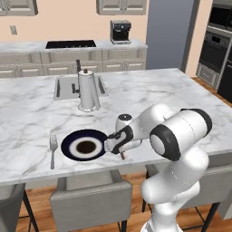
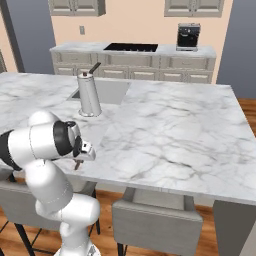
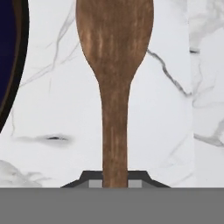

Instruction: Take the fork and place it on the left side of the plate. Then take the spoon and place it on the right side of the plate. Make sure they're directly next to the plate.

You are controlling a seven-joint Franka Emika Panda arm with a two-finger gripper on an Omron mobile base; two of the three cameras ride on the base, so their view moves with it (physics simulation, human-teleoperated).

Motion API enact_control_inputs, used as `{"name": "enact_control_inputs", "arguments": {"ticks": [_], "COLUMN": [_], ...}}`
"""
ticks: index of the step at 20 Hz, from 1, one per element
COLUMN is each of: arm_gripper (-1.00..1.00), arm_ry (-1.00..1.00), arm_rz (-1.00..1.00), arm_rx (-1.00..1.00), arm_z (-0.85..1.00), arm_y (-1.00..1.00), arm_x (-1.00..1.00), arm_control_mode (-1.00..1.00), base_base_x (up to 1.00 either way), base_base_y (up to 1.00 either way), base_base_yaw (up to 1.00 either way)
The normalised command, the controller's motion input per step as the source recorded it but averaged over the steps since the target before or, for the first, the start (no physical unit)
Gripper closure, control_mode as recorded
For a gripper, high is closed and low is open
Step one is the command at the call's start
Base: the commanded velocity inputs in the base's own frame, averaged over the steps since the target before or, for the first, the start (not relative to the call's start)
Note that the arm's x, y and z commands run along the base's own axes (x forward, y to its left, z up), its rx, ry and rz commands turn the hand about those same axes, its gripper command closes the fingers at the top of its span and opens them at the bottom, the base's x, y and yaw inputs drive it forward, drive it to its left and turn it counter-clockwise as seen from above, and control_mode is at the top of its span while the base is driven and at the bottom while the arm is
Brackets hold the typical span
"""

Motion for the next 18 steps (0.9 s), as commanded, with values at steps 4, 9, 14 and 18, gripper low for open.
{"name": "enact_control_inputs", "arguments": {"ticks": [4, 9, 14, 18], "arm_gripper": [1.0, -1.0, -1.0, -1.0], "arm_ry": [0.0, 0.0, 0.0, 0.0], "arm_rz": [0.0, 0.0, 0.0, -0.01], "arm_rx": [0.0, 0.0, 0.0, 0.01], "arm_z": [-0.27, -0.33, -0.12, 0.38], "arm_y": [0.1, 0.07, 0.0, 0.0], "arm_x": [0.3, 0.21, -0.08, -0.42], "arm_control_mode": [-1.0, -1.0, -1.0, -1.0], "base_base_x": [0.0, 0.0, 0.0, 0.0], "base_base_y": [0.0, 0.0, 0.0, 0.0], "base_base_yaw": [0.0, 0.0, 0.0, 0.0]}}
